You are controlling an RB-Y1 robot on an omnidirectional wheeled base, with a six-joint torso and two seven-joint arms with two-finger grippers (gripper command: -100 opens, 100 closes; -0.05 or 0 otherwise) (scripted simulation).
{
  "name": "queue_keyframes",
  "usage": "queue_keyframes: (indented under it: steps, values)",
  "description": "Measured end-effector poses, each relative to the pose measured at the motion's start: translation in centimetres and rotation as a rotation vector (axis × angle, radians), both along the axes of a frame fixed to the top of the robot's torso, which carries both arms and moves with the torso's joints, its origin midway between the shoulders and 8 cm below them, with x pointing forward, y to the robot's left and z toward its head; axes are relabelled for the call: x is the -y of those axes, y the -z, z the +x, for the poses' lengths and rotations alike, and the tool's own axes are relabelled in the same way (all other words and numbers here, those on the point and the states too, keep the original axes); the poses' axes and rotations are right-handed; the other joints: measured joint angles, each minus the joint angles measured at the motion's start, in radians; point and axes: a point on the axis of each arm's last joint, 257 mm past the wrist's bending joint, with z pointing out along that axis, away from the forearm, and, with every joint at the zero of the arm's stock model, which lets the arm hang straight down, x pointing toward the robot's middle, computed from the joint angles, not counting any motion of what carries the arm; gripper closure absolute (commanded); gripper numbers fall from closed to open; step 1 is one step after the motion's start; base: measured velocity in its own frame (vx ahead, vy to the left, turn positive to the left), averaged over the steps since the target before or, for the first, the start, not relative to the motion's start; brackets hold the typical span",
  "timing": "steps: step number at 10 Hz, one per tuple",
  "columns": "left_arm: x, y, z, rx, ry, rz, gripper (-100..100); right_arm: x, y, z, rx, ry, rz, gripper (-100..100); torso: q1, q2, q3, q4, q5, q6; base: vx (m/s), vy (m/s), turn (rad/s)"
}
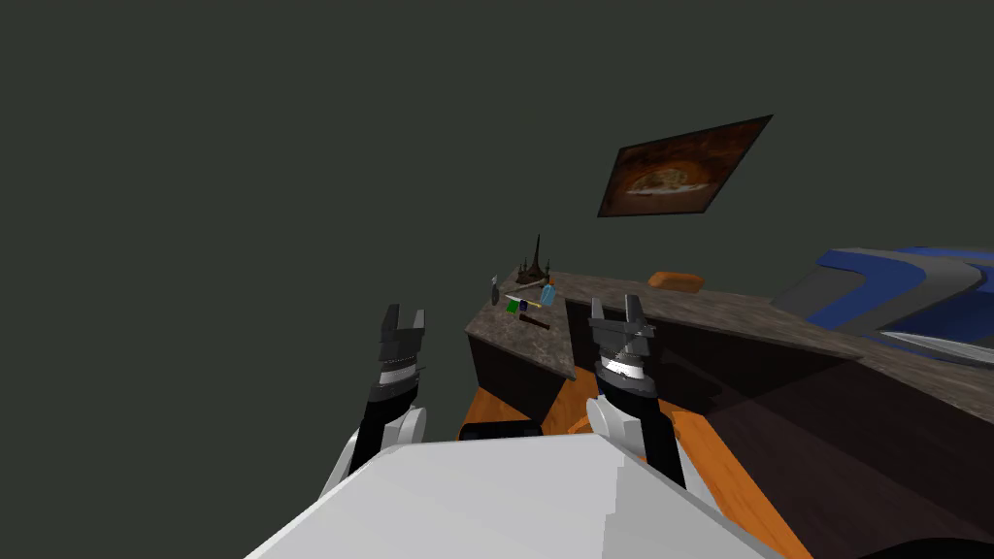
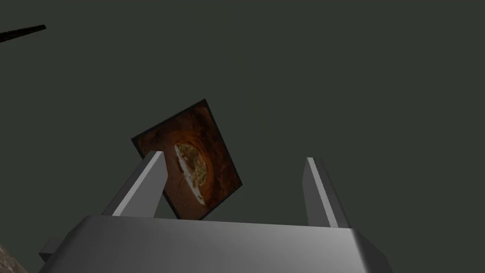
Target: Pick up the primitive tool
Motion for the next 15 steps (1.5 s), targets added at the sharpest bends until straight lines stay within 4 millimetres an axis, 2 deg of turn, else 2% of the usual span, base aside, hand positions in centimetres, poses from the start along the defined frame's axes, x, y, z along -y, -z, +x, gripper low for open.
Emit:
queue_keyframes:
  steps: [2, 7, 12, 15]
  values:
    - [0.0, 0.0, 0.0, 0.000, 0.000, 0.000, 0, -0.1, 0.8, 0.3, -0.038, -0.002, -0.053, -100, -0.003, 0.002, 0.001, 0.000, -0.001, 0.000, -0.046, -0.048, 0.094]
    - [0.0, 0.0, 0.0, 0.000, 0.000, 0.000, 0, 1.1, 5.3, 1.2, -0.200, 0.021, -0.238, -100, -0.005, 0.004, 0.002, 0.001, -0.001, 0.000, -0.059, -0.069, 0.136]
    - [0.0, 0.0, 0.0, 0.000, 0.000, 0.000, 0, 3.7, 10.2, 1.3, -0.382, 0.063, -0.434, -100, -0.005, 0.004, 0.003, 0.001, -0.001, 0.000, -0.064, -0.057, 0.155]
    - [0.0, 0.0, 0.0, 0.000, 0.000, 0.000, 0, 6.9, 14.5, 0.4, -0.535, 0.097, -0.595, -100, -0.008, 0.005, 0.003, 0.001, -0.002, -0.001, -0.084, -0.087, 0.275]
